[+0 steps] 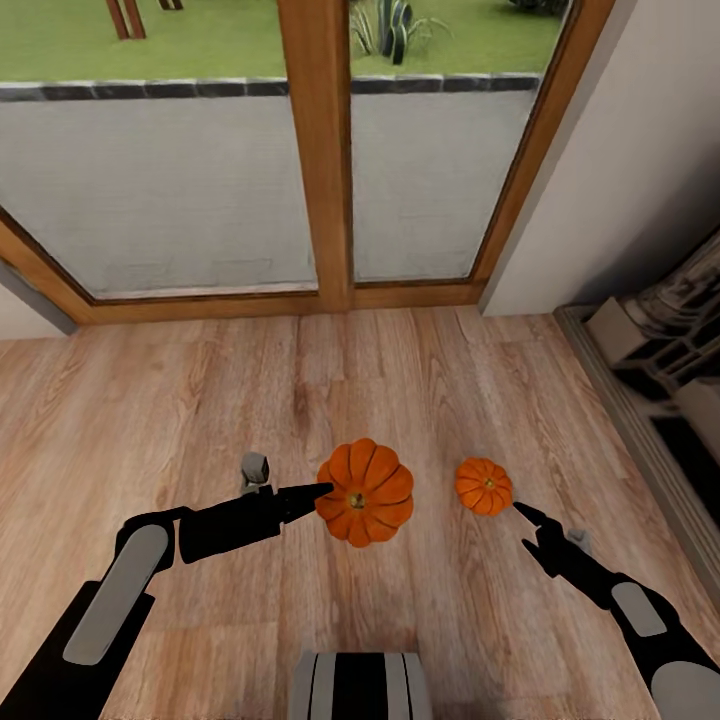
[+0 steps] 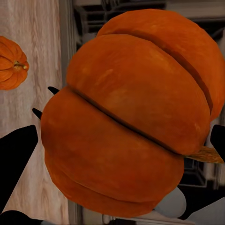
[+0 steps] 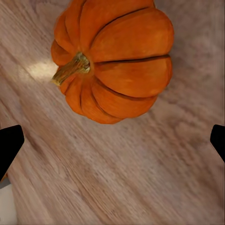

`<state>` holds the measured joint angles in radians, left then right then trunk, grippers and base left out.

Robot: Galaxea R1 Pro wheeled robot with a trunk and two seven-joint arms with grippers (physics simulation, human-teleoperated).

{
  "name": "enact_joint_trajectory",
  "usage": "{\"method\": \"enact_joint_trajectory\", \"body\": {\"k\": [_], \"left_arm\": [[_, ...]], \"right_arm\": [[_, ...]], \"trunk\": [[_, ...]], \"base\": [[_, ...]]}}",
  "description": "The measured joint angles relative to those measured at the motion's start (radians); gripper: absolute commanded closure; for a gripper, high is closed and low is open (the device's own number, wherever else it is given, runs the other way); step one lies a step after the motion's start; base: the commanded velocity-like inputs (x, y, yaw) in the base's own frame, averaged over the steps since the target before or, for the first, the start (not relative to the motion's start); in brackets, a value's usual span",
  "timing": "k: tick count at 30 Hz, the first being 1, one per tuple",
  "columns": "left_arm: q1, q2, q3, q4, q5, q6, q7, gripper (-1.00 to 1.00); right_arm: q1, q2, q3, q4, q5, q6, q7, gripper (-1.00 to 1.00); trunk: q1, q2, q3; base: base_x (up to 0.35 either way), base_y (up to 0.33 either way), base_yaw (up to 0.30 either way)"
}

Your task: Place each of the two pumpkins and all three candles from the living room inside a cabinet in the living room (use any cabinet), then make sure every cabinet is closed, and position the cauldron so it is next to a table in the living room.

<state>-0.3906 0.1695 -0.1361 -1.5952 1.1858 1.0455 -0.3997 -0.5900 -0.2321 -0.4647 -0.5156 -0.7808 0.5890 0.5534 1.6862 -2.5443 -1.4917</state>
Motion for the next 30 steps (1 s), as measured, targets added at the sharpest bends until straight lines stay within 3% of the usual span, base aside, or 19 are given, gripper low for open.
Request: {"method": "enact_joint_trajectory", "body": {"k": [10,19,30], "left_arm": [[0.0,0.0,0.0,0.0,0.0,0.0,0.0,1.0],[0.0,0.0,0.0,0.0,0.001,0.0,0.0,1.0],[0.0,0.0,0.0,0.0,-0.004,-0.001,0.0,1.0]], "right_arm": [[0.0,-0.003,-0.001,0.0,0.001,0.0,0.037,-1.0],[0.0,-0.003,-0.001,0.0,0.0,0.0,0.038,-1.0],[0.0,-0.007,-0.001,0.0,0.0,0.0,0.038,-1.0]], "trunk": [[0.004,-0.002,-0.039],[0.004,-0.002,-0.039],[0.004,-0.002,-0.039]], "base": [[0.0,0.0,0.0],[0.015,0.0,0.0],[0.267,0.0,0.0]]}}
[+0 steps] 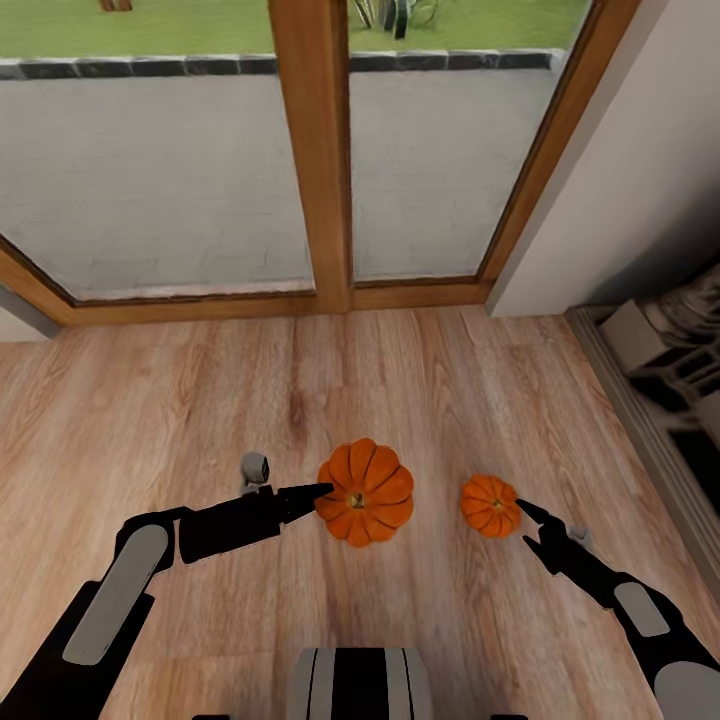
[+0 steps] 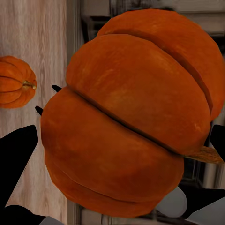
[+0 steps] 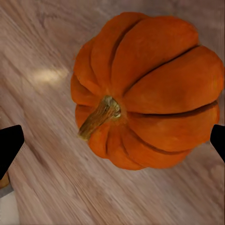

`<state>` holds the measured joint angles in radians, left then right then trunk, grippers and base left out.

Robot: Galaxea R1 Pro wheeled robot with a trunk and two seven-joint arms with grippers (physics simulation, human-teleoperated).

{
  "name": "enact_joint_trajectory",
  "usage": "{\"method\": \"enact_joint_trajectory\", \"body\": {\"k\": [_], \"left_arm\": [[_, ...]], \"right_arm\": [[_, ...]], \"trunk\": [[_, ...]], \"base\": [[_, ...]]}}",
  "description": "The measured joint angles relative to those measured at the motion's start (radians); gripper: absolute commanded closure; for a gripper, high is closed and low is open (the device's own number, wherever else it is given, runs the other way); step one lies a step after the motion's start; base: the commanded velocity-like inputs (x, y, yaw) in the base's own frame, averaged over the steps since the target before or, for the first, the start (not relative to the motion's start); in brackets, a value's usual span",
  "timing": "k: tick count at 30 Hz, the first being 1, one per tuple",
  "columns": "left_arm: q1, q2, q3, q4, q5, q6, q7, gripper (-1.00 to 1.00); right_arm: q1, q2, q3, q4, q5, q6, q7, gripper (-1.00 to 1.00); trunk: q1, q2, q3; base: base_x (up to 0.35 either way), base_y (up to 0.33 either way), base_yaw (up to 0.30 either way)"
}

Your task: Place each of the two pumpkins and all three candles from the living room inside a cabinet in the living room (use any cabinet), then make sure every cabinet is closed, and position the cauldron so it is next to a table in the living room.

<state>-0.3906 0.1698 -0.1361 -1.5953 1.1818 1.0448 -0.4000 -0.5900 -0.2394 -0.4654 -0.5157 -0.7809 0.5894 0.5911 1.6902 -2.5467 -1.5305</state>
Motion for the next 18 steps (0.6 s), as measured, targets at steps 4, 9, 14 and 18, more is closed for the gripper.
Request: {"method": "enact_joint_trajectory", "body": {"k": [4,9,14,18], "left_arm": [[0.0,0.0,0.0,0.0,0.007,0.001,0.0,1.0],[0.0,0.0,0.0,0.0,0.006,0.001,0.0,1.0],[0.0,0.0,0.0,0.0,0.006,0.001,0.0,1.0],[0.0,0.0,0.0,0.0,0.006,0.001,0.0,1.0]], "right_arm": [[0.0,0.0,0.0,0.0,0.0,0.0,0.0,-1.0],[0.0,0.0,0.0,0.0,0.0,0.0,0.0,-1.0],[0.0,0.0,0.0,0.0,0.001,0.0,0.0,-1.0],[0.0,0.0,0.0,0.0,0.001,0.0,-0.001,-1.0]], "trunk": [[0.0,0.0,0.0],[0.0,0.0,0.0],[0.0,0.0,0.0],[0.0,0.0,0.0]], "base": [[0.11,0.0,0.0],[0.098,0.0,0.0],[0.017,0.0,0.0],[0.003,0.0,0.0]]}}
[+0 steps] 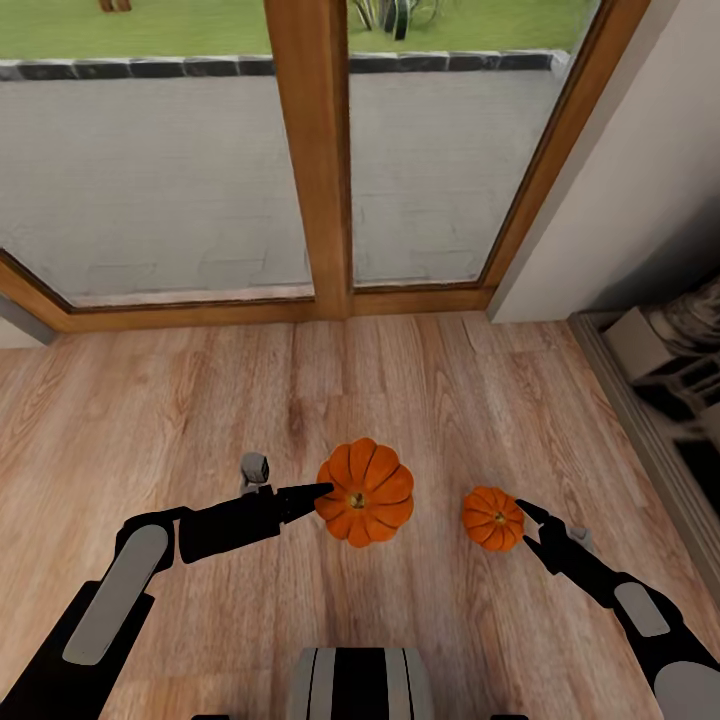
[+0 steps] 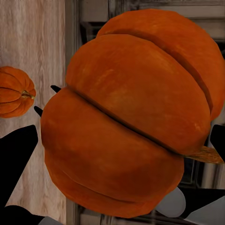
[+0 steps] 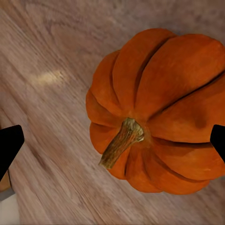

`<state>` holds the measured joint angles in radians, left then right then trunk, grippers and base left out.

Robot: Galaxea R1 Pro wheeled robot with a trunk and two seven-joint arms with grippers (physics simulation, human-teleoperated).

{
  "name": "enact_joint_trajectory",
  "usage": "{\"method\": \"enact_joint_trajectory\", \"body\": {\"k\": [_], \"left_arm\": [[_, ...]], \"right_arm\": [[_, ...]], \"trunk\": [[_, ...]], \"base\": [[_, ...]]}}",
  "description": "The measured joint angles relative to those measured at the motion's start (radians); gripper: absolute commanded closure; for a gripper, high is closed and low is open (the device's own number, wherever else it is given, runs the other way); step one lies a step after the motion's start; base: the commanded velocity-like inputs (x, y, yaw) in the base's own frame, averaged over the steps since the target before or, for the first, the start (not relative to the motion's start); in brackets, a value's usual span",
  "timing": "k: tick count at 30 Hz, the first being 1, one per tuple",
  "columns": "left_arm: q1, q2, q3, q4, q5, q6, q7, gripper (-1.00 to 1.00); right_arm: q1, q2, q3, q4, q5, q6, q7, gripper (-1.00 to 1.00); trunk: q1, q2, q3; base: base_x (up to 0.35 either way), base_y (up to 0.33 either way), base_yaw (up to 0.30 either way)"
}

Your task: Place each of the two pumpkins and all three candles from the living room inside a cabinet in the living room (use any cabinet), then make sure every cabinet is closed, and position the cauldron so it is next to a table in the living room.

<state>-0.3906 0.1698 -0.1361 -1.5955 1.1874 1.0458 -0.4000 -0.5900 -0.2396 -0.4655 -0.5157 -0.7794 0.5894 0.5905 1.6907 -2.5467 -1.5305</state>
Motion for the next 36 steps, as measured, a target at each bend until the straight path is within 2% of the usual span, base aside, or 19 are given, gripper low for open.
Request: {"method": "enact_joint_trajectory", "body": {"k": [2,7,15,36], "left_arm": [[0.0,0.0,0.0,0.0,0.0,0.0,0.0,1.0],[0.0,0.0,0.0,0.0,-0.001,0.0,0.0,1.0],[0.0,0.0,0.0,0.0,0.0,0.0,0.0,1.0],[0.0,0.0,0.0,0.0,-0.004,-0.001,0.0,1.0]], "right_arm": [[0.0,0.0,0.0,0.0,0.0,0.0,0.0,-1.0],[0.0,-0.008,0.0,0.001,0.0,0.0,-0.001,-1.0],[0.0,-0.028,-0.003,0.008,-0.002,0.001,-0.016,-1.0],[0.0,-0.028,0.002,0.013,-0.002,0.002,-0.013,-1.0]], "trunk": [[0.0,0.0,0.0],[0.002,-0.001,-0.019],[0.002,-0.001,-0.019],[0.011,-0.006,-0.097]], "base": [[0.001,0.0,0.0],[0.0,0.0,0.0],[0.0,0.0,0.0],[0.0,0.0,0.0]]}}
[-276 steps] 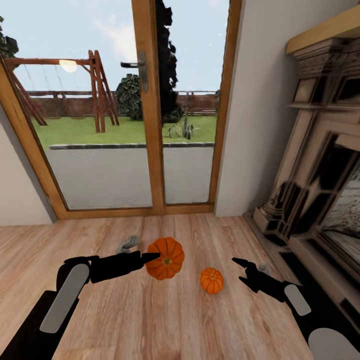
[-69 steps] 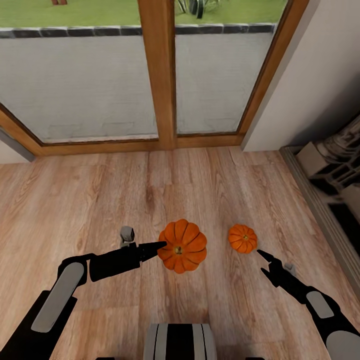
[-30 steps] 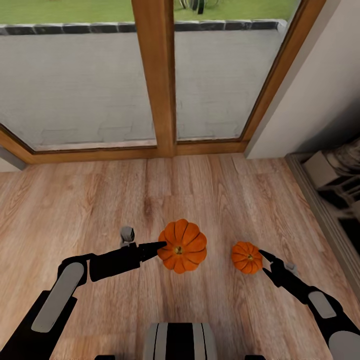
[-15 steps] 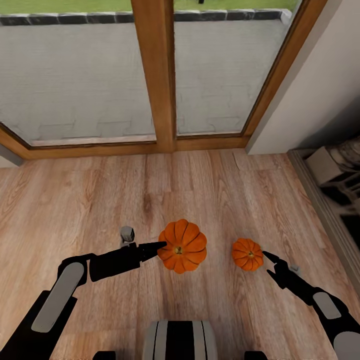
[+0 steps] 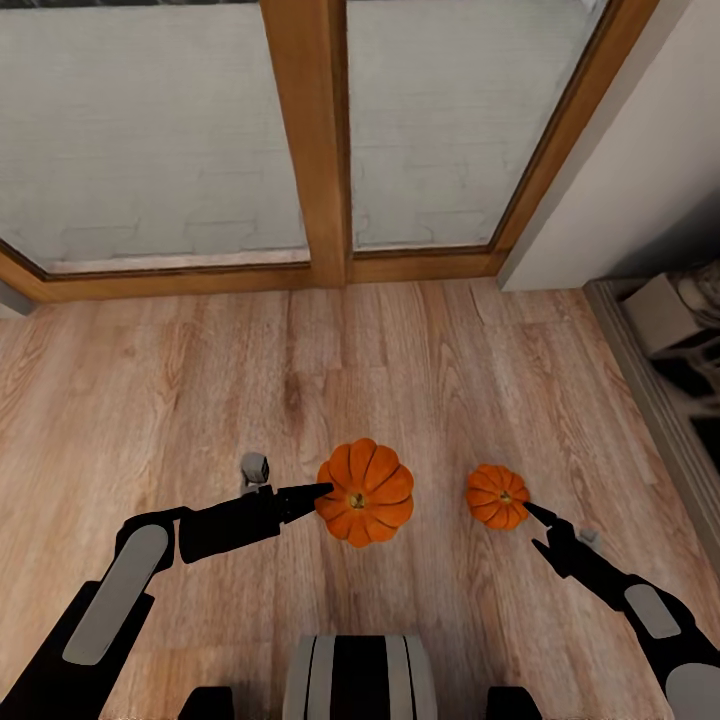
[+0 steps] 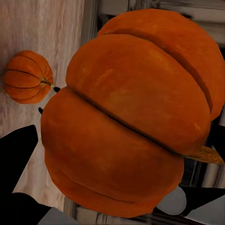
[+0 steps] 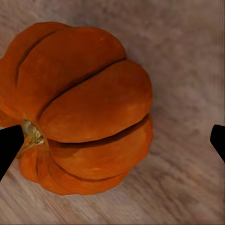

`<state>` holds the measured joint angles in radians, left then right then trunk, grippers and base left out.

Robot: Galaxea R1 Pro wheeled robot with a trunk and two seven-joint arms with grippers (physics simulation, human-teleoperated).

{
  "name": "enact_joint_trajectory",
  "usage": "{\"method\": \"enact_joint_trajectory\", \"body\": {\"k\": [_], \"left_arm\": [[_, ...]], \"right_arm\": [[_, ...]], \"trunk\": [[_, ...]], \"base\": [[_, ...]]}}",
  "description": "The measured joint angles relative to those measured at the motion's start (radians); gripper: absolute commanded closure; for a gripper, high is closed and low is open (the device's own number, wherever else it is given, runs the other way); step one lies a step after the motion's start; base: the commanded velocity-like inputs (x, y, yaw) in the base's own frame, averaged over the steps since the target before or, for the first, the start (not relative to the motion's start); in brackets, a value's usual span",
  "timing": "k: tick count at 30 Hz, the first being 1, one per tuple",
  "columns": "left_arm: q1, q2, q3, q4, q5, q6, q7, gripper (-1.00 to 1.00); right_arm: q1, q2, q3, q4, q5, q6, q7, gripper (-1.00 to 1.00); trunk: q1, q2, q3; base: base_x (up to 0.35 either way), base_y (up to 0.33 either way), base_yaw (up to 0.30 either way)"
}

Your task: Place each of the two pumpkins and all three candles from the living room inside a cabinet in the living room (use any cabinet), then make sure every cabinet is closed, and position the cauldron so it is next to a table in the living room.

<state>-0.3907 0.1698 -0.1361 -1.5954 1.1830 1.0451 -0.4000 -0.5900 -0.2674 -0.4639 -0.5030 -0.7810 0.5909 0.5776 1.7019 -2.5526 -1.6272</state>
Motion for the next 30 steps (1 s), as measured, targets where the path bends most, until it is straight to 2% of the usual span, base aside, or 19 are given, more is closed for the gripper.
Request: {"method": "enact_joint_trajectory", "body": {"k": [4,8,22,27,30], "left_arm": [[0.0,0.0,0.0,0.0,0.003,0.001,0.0,1.0],[0.0,0.0,0.0,0.0,0.001,0.0,0.0,1.0],[0.0,0.0,0.0,0.0,0.004,0.001,0.0,1.0],[0.0,0.0,0.0,0.0,0.005,0.001,0.0,1.0],[0.0,0.0,0.0,0.0,0.005,0.001,0.0,1.0]], "right_arm": [[0.0,0.0,0.001,0.0,0.0,0.0,0.002,-1.0],[0.0,0.001,0.002,0.0,0.001,0.0,0.003,-1.0],[0.0,0.002,0.003,0.0,0.002,0.0,0.006,-1.0],[0.0,0.001,0.043,0.0,0.0,0.0,0.011,-1.0],[0.0,0.0,0.052,0.0,0.0,0.0,0.012,-1.0]], "trunk": [[0.0,0.0,0.0],[0.002,-0.001,-0.015],[0.002,-0.001,-0.015],[0.002,-0.001,-0.015],[0.002,-0.001,-0.015]], "base": [[0.0,0.0,0.0],[0.0,0.0,0.0],[0.011,0.001,0.0],[0.101,0.025,0.0],[0.018,0.004,0.0]]}}
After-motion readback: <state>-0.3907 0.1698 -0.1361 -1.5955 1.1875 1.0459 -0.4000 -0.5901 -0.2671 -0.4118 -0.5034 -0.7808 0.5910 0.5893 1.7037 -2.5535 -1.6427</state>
